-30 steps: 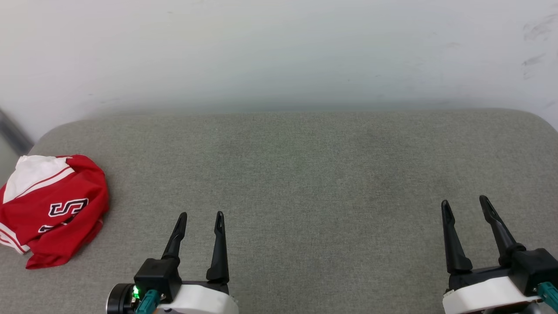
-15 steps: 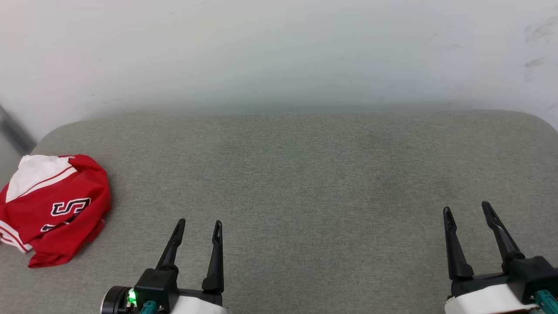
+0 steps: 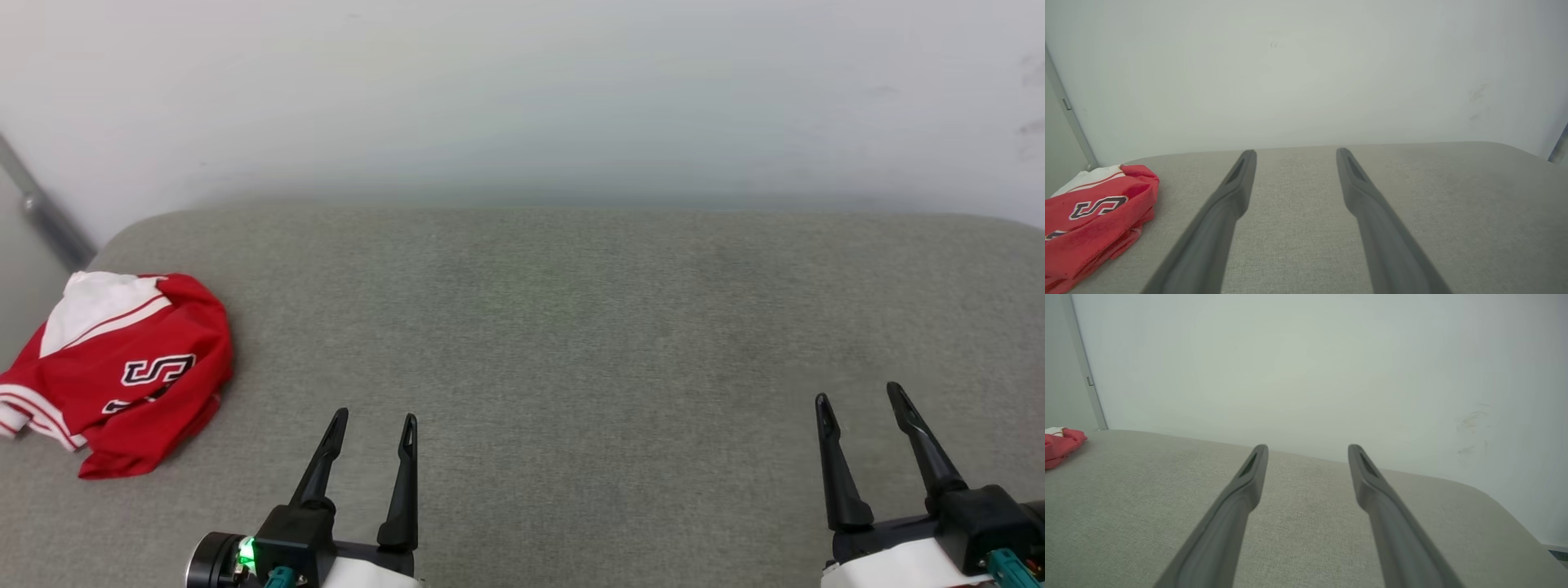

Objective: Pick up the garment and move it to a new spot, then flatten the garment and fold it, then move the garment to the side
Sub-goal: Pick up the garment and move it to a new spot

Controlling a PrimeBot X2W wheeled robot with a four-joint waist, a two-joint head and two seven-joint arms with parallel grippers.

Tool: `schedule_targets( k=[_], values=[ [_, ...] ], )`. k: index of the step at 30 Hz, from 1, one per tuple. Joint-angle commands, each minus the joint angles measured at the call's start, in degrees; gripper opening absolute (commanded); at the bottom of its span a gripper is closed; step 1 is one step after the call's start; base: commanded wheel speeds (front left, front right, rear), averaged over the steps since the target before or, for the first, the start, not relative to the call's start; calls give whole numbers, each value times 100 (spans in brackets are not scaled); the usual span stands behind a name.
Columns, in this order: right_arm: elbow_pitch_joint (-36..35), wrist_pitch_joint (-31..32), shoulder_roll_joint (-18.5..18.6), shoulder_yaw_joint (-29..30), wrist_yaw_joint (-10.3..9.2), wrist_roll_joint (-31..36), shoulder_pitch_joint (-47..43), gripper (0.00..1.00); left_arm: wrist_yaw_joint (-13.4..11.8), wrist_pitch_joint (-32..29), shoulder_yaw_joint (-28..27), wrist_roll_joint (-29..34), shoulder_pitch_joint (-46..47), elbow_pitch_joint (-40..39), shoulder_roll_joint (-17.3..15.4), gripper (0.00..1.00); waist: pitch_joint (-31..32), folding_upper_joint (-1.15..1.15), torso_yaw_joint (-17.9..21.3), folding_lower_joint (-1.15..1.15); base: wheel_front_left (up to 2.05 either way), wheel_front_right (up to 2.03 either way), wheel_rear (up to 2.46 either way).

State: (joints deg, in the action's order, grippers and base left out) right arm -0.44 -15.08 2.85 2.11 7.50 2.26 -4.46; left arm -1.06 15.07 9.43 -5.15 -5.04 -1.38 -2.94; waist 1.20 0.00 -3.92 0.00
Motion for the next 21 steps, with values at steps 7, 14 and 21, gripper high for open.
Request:
schedule_targets(
  k=[7, 14, 21],
  values=[
    [-9, -14, 5, -170, -2, -125, -45, 100, 23, 16, -133, 30, 12, 27, 5, 100, -55, 0, -575, 0, 0, 0, 0],
    [17, -14, 5, -284, -2, -150, 5, 100, 17, 16, -235, 20, 0, 36, 5, 100, -85, 0, -1206, 0, 0, 0, 0],
    [24, -14, 4, -362, -2, -135, 68, 100, 15, 16, -289, -3, -40, 35, 5, 100, -90, 0, -1677, 0, 0, 0, 0]
  ],
)
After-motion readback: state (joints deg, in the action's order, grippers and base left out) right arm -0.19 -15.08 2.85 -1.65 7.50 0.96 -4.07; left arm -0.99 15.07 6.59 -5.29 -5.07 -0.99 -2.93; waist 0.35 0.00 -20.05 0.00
